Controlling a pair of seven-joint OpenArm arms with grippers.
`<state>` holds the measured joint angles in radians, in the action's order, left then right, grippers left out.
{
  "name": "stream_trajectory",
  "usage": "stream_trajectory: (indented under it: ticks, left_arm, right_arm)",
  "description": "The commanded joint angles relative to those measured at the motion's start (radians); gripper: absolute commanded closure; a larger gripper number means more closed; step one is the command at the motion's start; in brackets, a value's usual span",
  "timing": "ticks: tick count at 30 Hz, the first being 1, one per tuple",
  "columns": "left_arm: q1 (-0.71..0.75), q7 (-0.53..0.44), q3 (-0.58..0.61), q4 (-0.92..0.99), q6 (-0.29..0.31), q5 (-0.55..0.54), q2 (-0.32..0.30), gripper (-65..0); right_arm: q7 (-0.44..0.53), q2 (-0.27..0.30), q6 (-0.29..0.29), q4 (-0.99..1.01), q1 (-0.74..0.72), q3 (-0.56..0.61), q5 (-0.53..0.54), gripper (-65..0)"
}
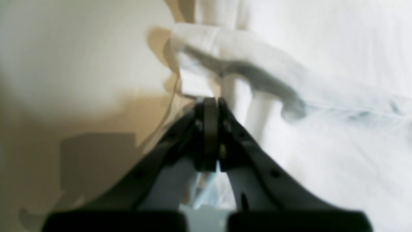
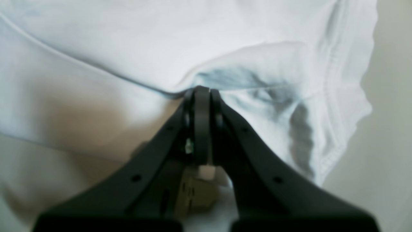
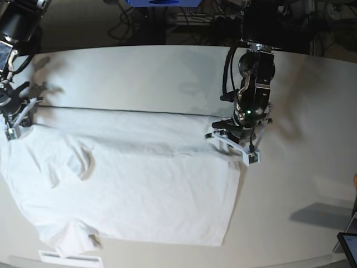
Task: Fold the T-shirt properly
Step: 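Drag the folded edge with both grippers toward the collar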
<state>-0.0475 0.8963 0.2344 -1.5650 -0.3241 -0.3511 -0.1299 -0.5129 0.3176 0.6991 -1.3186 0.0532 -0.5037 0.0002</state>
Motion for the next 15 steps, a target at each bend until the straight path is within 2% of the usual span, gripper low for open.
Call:
stream_trajectory:
  ticks: [1,4,8,15]
  left_arm:
    - [0.008,0.08,-0.003,0.001,0.004,-0.01,-0.003,0.0]
    - [0.042,0.134,-0.003,-0.015,0.004,-0.007,-0.003,0.0]
    - [0.116,0.139,-0.01,-0.11,0.004,-0.003,-0.009,0.0]
    - [0.265,0.14,-0.108,-0.288,0.004,0.001,-0.011,0.0]
  right_arm:
    - [-0.053,0.015,-0.001,-0.002,0.006,-0.003,-0.042,-1.0]
    - [-0.053,0.019,-0.001,-0.002,0.01,-0.003,-0.042,-1.0]
    - [-0.053,0.021,-0.001,-0.017,0.04,-0.003,-0.042,-1.0]
    - [-0.063,0.016,-0.001,-0.124,0.126,-0.01,-0.042,-1.0]
